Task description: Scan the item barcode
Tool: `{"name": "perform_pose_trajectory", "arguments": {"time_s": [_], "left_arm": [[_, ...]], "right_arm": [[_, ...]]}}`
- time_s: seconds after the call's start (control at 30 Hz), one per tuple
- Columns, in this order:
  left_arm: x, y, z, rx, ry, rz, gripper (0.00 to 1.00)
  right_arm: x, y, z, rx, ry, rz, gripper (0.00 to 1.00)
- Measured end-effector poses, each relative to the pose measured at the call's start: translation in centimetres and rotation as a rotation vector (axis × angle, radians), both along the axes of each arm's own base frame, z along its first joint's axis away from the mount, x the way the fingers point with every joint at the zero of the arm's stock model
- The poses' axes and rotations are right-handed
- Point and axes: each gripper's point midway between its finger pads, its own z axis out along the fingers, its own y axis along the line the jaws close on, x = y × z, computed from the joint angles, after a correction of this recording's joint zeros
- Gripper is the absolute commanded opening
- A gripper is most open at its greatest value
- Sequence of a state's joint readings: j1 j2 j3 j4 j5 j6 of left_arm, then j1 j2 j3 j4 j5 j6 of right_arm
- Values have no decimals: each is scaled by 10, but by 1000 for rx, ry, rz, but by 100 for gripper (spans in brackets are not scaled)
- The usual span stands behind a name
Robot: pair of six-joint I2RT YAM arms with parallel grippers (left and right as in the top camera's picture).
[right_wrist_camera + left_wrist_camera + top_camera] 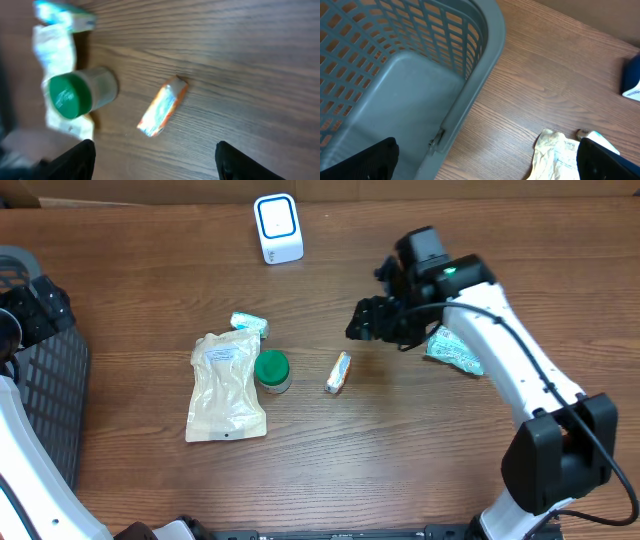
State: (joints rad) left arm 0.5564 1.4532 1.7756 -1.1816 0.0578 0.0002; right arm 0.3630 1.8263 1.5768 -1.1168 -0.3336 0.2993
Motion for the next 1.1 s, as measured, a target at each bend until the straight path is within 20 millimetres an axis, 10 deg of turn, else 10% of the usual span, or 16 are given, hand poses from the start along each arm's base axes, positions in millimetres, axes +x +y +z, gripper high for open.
{"name": "perform_pose_trajectory", "arguments": {"time_s": [0.43, 0.7, 1.1], "left_arm": [[0, 0, 0, 0, 0, 0, 100], [0, 0, 0, 0, 0, 0, 100], [0, 0, 0, 0, 0, 0, 100]], "right_arm": [[-4, 25, -9, -175, -53, -220, 63], [-13, 42, -51, -245, 20, -207, 61], [-26, 18, -90, -418, 106, -222, 63]]}}
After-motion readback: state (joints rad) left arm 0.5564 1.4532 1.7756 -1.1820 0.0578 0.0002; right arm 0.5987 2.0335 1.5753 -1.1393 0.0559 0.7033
